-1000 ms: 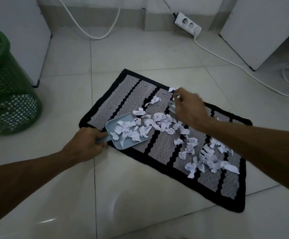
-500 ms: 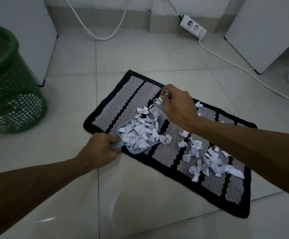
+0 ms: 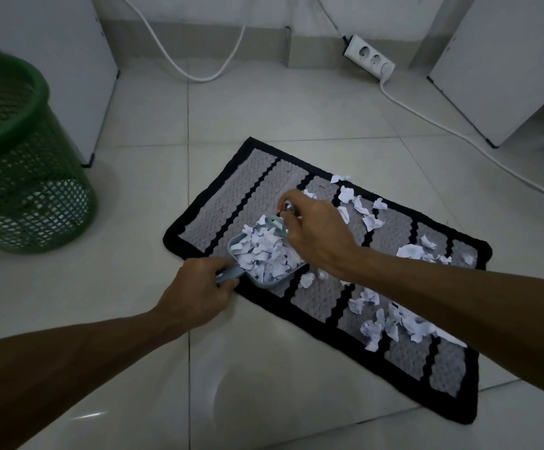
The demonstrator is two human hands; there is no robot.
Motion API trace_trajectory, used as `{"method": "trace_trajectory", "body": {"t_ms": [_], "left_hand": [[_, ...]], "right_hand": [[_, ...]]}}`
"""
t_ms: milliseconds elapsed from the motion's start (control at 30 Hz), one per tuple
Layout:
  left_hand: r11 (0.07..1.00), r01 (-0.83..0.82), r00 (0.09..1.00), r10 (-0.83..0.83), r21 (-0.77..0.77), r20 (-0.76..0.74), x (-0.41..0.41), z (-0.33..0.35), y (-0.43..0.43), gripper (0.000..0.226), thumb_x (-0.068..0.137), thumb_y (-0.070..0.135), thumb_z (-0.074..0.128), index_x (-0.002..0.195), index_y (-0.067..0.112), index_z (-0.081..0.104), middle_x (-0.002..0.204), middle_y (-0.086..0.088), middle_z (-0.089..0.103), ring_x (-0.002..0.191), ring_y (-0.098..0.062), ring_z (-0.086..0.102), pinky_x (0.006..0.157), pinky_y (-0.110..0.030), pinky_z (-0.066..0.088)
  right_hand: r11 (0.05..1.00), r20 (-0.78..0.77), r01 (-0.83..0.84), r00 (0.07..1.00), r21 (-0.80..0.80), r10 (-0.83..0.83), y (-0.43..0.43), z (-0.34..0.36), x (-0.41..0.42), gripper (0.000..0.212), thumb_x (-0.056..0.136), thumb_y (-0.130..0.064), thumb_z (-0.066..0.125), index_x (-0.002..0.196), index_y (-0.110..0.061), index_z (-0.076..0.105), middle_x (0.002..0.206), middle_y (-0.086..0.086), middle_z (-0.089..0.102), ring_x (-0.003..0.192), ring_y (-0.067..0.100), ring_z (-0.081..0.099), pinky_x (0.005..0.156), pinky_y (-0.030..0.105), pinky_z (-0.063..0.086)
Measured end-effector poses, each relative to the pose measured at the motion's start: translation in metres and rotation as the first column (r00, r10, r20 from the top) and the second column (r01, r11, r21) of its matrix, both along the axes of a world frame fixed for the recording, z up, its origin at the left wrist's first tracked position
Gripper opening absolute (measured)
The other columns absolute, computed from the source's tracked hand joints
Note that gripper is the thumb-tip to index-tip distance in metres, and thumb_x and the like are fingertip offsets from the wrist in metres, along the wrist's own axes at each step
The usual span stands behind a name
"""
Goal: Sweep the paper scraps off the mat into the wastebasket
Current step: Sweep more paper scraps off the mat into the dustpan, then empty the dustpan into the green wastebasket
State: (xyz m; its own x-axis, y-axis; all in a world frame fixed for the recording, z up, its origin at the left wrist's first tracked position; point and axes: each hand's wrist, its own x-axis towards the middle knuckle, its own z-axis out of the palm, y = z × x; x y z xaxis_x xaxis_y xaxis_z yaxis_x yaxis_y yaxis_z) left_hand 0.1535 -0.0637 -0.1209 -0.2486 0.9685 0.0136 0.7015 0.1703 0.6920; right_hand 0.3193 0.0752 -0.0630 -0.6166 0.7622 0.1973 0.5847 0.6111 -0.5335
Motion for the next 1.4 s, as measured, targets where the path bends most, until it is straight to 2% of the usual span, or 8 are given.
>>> {"method": "trace_trajectory", "body": {"t_ms": [200,400,500,667,833,967,1100,1400], "left_hand": [[0.988,-0.129,0.992,0.129,0.090,0.007,-0.029,0.058,0.021,0.025,0.079,0.010,0.066,0.103,0.012,0.071,0.084,0.007,0.070,0.068,-0.002,0.061,0.057,0.002,0.040],[0.924,-0.300,0.952,0.307,0.238,0.010,-0.114,0.158,0.013,0.021,0.082,0.016,0.066,0.102,0.018,0.071,0.077,0.001,0.074,0.067,-0.011,0.070,0.072,-0.038,0.060],[0.876,-0.343,0.907,0.402,0.338,-0.123,-0.158,0.211,-0.015,0.027,0.081,0.015,0.069,0.108,0.014,0.070,0.079,0.003,0.071,0.058,0.002,0.062,0.058,-0.005,0.049],[0.794,-0.484,0.786,0.579,0.369,-0.217,-0.225,0.255,-0.083,0.026,0.080,0.011,0.070,0.106,0.014,0.071,0.075,-0.002,0.069,0.047,0.011,0.057,0.047,0.000,0.041],[0.855,-0.463,0.686,0.513,0.234,-0.516,-0.265,0.250,-0.133,0.024,0.078,0.010,0.069,0.101,0.006,0.073,0.087,-0.013,0.074,0.073,-0.022,0.067,0.074,-0.027,0.048],[0.924,-0.382,0.563,0.212,-0.024,-0.799,-0.270,0.241,-0.124,0.017,0.074,0.013,0.060,0.087,0.010,0.070,0.083,-0.016,0.069,0.073,-0.034,0.064,0.067,-0.035,0.054],[0.900,-0.410,0.397,0.033,-0.145,-0.917,-0.253,0.246,-0.101,0.032,0.075,0.020,0.066,0.105,0.010,0.065,0.093,-0.011,0.060,0.077,-0.030,0.062,0.062,-0.035,0.053],[0.925,-0.374,0.385,0.214,0.061,-0.898,-0.235,0.254,-0.077,0.044,0.073,0.016,0.071,0.112,-0.001,0.059,0.092,-0.013,0.053,0.070,-0.026,0.049,0.057,-0.036,0.046]], "right_hand": [[0.995,-0.052,-0.028,0.998,0.093,0.033,0.030,0.072,-0.041,0.011,0.095,-0.013,0.054,0.098,-0.014,0.064,0.079,0.004,0.069,0.065,0.024,0.061,0.061,0.031,0.049],[0.968,-0.212,-0.084,0.968,0.237,0.136,0.035,0.181,-0.137,0.013,0.086,-0.011,0.058,0.094,-0.015,0.068,0.089,0.005,0.072,0.079,0.024,0.065,0.074,0.036,0.054],[0.946,-0.297,-0.146,0.926,0.289,0.233,0.015,0.227,-0.191,0.017,0.080,-0.011,0.057,0.092,-0.015,0.068,0.088,0.004,0.071,0.082,0.027,0.066,0.076,0.036,0.054],[0.919,-0.388,-0.270,0.844,0.287,0.369,-0.037,0.257,-0.280,0.017,0.083,-0.007,0.057,0.095,-0.012,0.068,0.090,0.002,0.069,0.084,0.021,0.065,0.076,0.034,0.054],[0.910,-0.395,-0.371,0.820,0.183,0.414,-0.079,0.207,-0.331,0.010,0.090,-0.009,0.060,0.097,-0.011,0.065,0.095,0.006,0.069,0.084,0.023,0.065,0.074,0.035,0.054],[0.891,-0.307,-0.415,0.836,0.186,0.454,-0.082,0.169,-0.340,0.011,0.091,-0.006,0.056,0.099,-0.011,0.063,0.091,0.012,0.069,0.080,0.030,0.063,0.072,0.043,0.055],[0.919,-0.339,-0.358,0.855,0.162,0.393,-0.073,0.158,-0.336,0.010,0.092,-0.007,0.056,0.098,-0.013,0.062,0.086,0.011,0.069,0.075,0.030,0.063,0.070,0.045,0.057],[0.969,-0.534,-0.229,0.810,0.092,0.242,-0.050,0.170,-0.310,0.008,0.094,-0.010,0.057,0.096,-0.011,0.064,0.080,0.003,0.066,0.070,0.020,0.064,0.065,0.038,0.056]]}}
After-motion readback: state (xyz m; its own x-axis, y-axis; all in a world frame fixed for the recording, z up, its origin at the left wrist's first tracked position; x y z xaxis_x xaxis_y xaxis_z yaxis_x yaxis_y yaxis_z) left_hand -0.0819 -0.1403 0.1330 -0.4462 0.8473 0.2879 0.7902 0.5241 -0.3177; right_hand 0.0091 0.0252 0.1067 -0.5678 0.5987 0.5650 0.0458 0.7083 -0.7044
